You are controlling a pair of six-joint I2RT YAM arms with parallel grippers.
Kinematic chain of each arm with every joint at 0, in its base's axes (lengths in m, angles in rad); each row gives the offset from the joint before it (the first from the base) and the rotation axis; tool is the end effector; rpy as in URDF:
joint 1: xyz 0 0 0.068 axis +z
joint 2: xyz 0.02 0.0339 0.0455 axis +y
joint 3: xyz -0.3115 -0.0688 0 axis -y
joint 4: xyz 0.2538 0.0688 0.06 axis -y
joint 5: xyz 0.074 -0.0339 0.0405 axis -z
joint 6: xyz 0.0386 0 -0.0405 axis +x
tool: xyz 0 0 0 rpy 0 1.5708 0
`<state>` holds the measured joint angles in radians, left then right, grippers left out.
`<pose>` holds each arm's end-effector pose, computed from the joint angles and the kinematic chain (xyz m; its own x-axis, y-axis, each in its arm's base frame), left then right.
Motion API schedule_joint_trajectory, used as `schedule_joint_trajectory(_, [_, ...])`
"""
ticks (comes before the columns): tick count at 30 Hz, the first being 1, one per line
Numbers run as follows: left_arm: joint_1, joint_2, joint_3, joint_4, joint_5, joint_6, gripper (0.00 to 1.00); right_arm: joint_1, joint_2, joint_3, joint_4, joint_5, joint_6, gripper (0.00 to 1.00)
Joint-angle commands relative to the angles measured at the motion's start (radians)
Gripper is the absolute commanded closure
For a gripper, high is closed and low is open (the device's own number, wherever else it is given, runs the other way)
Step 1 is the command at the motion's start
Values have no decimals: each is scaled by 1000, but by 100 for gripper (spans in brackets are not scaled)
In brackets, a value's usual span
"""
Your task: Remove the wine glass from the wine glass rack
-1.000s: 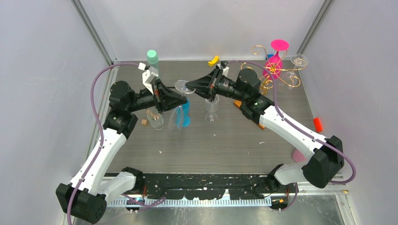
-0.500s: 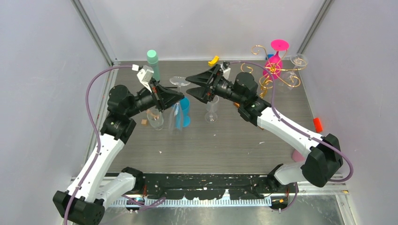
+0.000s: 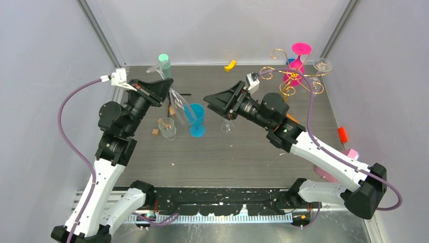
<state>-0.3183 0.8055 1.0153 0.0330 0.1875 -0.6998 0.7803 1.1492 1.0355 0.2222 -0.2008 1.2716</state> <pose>0.1389 -0.0533 0.4766 -0.1340 -0.6221 -0.7714 0.5137 0.6220 -0.5909 0.1813 0.1903 0.4407 -0.7707 0.5546 -0.3137 -0.3183 0.0914 0.9436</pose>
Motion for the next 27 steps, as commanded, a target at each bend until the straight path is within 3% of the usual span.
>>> schedule_joint_trajectory(1, [5, -52, 17, 77, -246, -140, 100, 73, 6, -23, 67, 61, -105, 33])
schedule_joint_trajectory(3, [5, -70, 6, 82, -294, -180, 100, 108, 18, -19, 87, 57, -125, 45])
schedule_joint_trajectory(7, [5, -104, -16, 84, -370, -240, 100, 159, 55, 5, 97, 58, -150, 52])
schedule_joint_trajectory(19, [5, -160, -52, 80, -420, -338, 100, 209, 156, 2, 385, 39, -113, 48])
schedule_joint_trajectory(27, [5, -186, -58, 38, -466, -356, 100, 214, 136, -21, 441, 68, -154, 49])
